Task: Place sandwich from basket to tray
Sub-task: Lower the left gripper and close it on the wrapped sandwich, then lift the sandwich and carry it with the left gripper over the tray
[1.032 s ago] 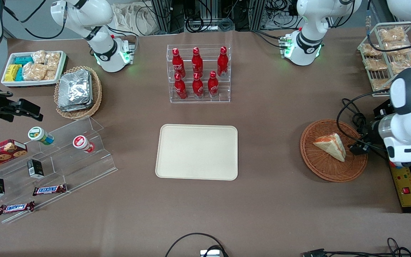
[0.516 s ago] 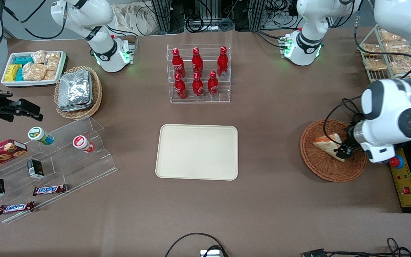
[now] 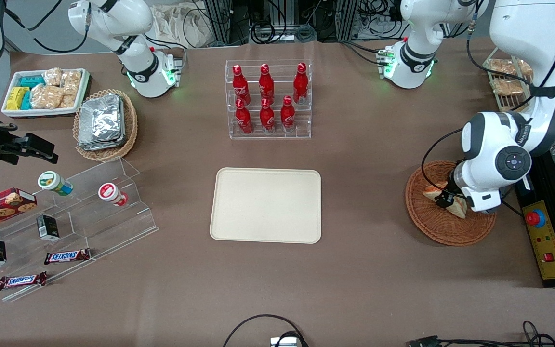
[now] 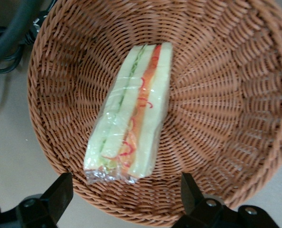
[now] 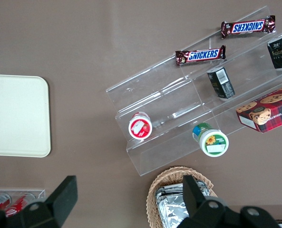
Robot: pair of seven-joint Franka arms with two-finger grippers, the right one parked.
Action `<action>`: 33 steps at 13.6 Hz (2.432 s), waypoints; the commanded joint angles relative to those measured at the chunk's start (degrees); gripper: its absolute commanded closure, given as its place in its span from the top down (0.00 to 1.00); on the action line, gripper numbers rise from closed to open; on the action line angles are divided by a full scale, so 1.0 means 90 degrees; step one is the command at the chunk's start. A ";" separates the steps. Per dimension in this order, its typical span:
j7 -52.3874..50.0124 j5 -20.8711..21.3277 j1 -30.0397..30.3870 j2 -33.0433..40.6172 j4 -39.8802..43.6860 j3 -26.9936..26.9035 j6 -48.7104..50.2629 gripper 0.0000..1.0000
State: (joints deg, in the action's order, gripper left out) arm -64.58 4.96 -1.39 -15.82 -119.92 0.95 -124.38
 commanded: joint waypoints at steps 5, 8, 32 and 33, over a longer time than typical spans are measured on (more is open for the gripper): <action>-0.0119 0.0396 0.0145 -0.0029 -0.0153 -0.0027 -0.0174 1.00; -0.0119 0.0396 0.0145 -0.0127 -0.0162 -0.0027 -0.0301 1.00; 0.3931 -0.0239 -0.0557 -0.0879 0.3773 0.0654 0.2431 0.00; 0.4088 -0.0248 -0.0645 -0.0899 0.3773 0.0976 0.2491 0.00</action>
State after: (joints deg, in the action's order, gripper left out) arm -31.07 3.13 -5.21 -22.05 -88.53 6.57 -104.48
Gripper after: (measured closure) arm 0.789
